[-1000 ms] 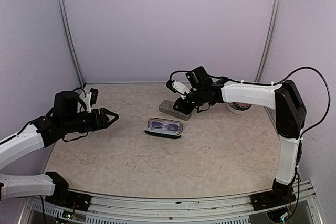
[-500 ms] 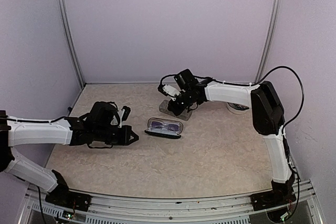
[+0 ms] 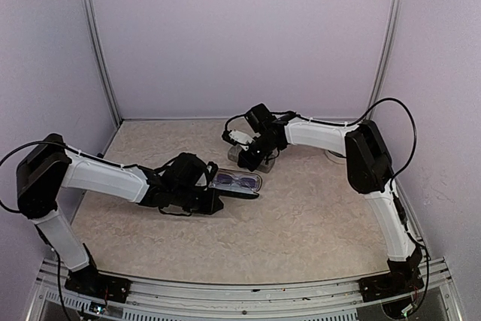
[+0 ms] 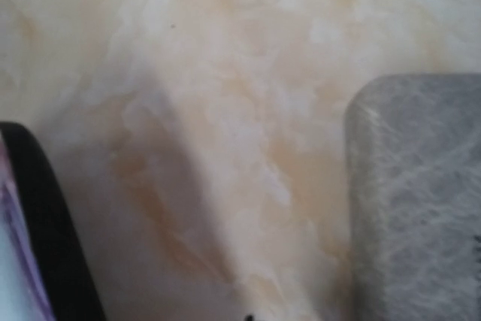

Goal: Organize the sunglasses
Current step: Close the case with sunglasses at the center of the board.

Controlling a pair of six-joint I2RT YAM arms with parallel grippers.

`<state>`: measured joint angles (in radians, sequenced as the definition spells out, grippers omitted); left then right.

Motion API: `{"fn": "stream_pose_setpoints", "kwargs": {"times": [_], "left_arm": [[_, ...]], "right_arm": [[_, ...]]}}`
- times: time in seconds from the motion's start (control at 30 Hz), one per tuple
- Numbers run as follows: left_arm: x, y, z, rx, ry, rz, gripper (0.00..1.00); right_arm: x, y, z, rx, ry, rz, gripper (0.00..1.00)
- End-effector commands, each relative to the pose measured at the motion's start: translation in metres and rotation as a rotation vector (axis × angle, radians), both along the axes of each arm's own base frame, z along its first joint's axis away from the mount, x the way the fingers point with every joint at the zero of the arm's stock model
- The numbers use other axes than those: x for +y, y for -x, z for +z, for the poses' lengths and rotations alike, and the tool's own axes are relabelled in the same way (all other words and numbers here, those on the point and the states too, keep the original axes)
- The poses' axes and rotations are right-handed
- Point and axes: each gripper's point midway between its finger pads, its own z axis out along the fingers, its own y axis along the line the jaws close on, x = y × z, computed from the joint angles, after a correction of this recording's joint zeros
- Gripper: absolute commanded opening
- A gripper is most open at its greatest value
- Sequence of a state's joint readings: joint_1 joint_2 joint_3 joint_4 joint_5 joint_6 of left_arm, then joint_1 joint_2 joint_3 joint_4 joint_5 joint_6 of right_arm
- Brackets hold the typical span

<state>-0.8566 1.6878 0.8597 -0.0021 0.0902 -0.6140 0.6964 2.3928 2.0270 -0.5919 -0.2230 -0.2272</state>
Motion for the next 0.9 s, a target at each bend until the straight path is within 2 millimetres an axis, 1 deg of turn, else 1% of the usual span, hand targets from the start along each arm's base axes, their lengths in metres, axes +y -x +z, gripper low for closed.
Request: {"fn": "stream_pose_setpoints", "kwargs": {"times": [0.0, 0.13, 0.4, 0.63, 0.8, 0.87], "left_arm": [[-0.016, -0.017, 0.006, -0.058, 0.012, 0.038, 0.0], [-0.017, -0.023, -0.006, -0.059, -0.016, 0.063, 0.0], [-0.019, -0.034, -0.009, -0.087, -0.021, 0.101, 0.0], [-0.024, -0.042, -0.002, -0.099, 0.002, 0.111, 0.0], [-0.022, -0.049, 0.003, -0.106, 0.021, 0.128, 0.0], [-0.02, -0.052, 0.003, -0.107, 0.03, 0.135, 0.0]], "right_arm": [[0.003, 0.003, -0.003, 0.042, -0.007, 0.041, 0.0], [0.004, 0.007, -0.009, 0.062, -0.006, 0.059, 0.0], [0.006, 0.014, -0.013, 0.089, -0.009, 0.087, 0.0], [0.012, 0.028, -0.007, 0.085, -0.019, 0.129, 0.0], [0.014, 0.037, 0.0, 0.084, -0.032, 0.145, 0.0], [0.016, 0.044, 0.001, 0.093, -0.039, 0.156, 0.0]]}}
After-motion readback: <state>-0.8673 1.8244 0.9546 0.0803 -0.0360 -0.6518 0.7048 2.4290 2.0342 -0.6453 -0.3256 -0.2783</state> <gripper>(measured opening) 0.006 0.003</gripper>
